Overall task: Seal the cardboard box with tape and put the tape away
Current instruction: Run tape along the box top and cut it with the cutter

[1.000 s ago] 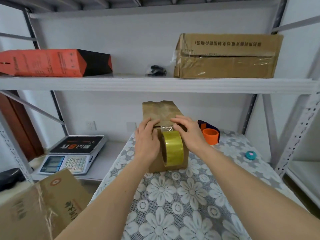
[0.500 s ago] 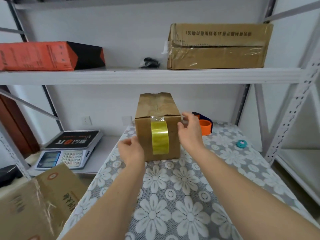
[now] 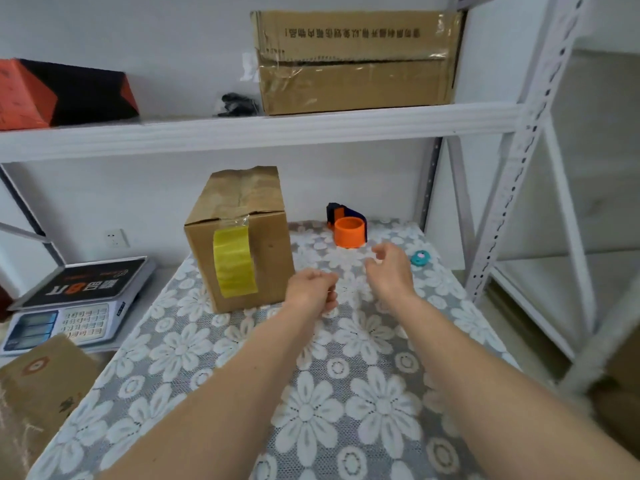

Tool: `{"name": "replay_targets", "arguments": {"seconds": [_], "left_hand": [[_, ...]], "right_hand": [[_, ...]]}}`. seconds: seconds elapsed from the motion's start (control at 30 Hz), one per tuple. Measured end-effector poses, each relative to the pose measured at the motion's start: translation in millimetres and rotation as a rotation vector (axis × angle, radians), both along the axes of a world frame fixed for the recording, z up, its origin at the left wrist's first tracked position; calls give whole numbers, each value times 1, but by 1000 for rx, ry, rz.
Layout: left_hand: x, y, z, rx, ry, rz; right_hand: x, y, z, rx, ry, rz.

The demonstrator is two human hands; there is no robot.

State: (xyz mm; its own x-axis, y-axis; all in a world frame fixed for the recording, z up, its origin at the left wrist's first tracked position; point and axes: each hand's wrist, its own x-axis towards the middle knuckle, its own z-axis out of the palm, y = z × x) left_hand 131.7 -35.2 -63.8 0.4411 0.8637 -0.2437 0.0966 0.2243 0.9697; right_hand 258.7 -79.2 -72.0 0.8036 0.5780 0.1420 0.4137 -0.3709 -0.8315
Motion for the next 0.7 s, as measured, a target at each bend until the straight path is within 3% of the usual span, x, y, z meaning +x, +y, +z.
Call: {"name": "replay_targets", "arguments": {"seconds": [0.47,0.6,0.7], "left_hand": [[67,23,-31,110,69,2],[66,29,-35,58,69,-28],[64,28,-31,31,81,-69]], "right_hand": [[107,12,-37,-454,-244,-128],[111,15,-40,-393,-295,-82],[97,12,-36,-230,-169,11]]}}
